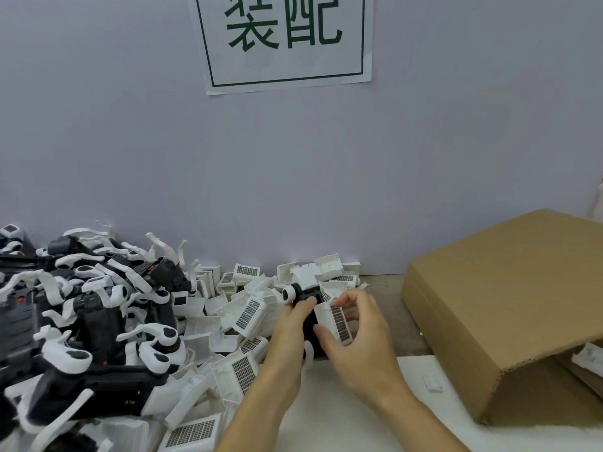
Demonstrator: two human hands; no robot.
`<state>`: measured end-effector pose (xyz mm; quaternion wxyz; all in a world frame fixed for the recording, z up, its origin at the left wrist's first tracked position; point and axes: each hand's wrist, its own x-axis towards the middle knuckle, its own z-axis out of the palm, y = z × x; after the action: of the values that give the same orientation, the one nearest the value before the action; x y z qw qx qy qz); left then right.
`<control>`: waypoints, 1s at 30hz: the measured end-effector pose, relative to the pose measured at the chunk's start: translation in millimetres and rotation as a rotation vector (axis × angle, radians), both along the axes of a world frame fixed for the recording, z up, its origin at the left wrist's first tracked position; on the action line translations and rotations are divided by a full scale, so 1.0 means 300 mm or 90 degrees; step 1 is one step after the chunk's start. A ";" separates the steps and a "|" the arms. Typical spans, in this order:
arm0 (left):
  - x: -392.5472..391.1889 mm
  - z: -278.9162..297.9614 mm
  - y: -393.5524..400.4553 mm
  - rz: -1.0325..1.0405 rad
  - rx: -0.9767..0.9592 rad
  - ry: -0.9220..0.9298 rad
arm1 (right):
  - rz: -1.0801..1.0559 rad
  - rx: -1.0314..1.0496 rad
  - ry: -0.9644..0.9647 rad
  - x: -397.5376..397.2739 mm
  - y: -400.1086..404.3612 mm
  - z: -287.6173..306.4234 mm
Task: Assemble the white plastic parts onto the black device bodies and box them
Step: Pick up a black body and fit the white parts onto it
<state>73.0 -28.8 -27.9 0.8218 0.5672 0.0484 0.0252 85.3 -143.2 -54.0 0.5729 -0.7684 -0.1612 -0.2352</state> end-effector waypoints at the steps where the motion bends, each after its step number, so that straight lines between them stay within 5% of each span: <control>1: -0.005 0.000 -0.004 -0.024 0.018 -0.017 | -0.006 -0.006 -0.004 0.000 0.001 0.001; 6: -0.018 -0.005 -0.032 -0.115 0.116 -0.060 | -0.081 -0.009 -0.050 0.002 -0.002 0.010; 16: -0.006 -0.010 -0.026 -0.007 0.122 -0.060 | 0.019 -0.113 -0.091 -0.017 0.001 0.019; 24: -0.014 0.000 -0.020 0.004 0.094 -0.086 | 0.020 0.008 0.011 -0.022 0.010 0.015; 30: 0.001 -0.008 -0.005 0.007 0.066 -0.078 | 0.133 0.218 0.206 -0.016 -0.014 0.034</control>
<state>73.2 -30.5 -30.2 0.7927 0.6059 0.0001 0.0668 80.4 -147.4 -43.7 0.7343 -0.6669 -0.1042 -0.0727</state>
